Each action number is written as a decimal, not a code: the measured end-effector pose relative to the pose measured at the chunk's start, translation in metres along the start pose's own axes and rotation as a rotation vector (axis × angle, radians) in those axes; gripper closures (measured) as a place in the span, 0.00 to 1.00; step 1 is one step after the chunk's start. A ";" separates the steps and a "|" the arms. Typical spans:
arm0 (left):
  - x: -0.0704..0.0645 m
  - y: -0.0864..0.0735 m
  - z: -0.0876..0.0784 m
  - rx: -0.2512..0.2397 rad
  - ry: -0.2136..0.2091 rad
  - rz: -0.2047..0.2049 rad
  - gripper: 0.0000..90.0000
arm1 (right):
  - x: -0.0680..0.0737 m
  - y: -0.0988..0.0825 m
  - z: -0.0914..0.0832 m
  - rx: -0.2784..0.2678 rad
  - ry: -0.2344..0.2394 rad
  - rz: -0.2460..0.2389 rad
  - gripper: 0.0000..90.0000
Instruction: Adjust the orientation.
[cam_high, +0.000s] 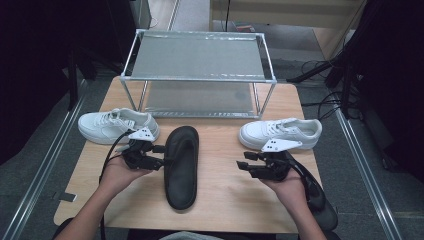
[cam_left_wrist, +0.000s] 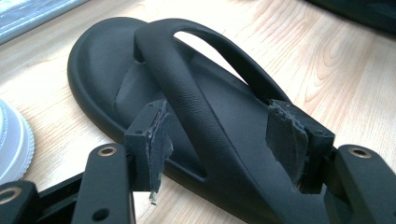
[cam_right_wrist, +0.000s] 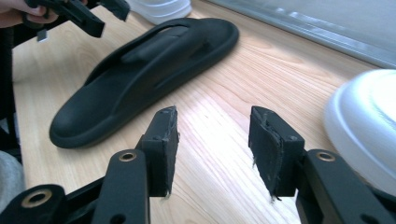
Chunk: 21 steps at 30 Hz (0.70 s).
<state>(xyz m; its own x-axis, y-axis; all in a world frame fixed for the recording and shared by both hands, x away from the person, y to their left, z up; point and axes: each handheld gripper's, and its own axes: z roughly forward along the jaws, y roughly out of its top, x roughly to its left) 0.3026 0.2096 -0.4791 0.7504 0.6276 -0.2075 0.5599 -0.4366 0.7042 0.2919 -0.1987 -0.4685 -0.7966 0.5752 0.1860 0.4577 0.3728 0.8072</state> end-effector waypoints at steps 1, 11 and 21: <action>0.001 0.000 0.000 0.002 0.001 -0.002 0.44 | -0.002 -0.001 -0.001 0.001 -0.005 0.003 0.60; 0.002 0.001 0.002 0.009 0.000 0.002 0.44 | -0.018 -0.009 -0.015 0.011 -0.042 0.004 0.59; 0.001 0.003 0.005 0.011 -0.005 0.008 0.44 | -0.031 -0.019 -0.030 0.012 -0.077 0.028 0.60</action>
<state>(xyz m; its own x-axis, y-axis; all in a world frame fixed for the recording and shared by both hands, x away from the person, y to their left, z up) 0.3066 0.2057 -0.4803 0.7565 0.6208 -0.2056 0.5579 -0.4486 0.6982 0.2962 -0.2455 -0.4729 -0.7508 0.6397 0.1644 0.4844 0.3640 0.7955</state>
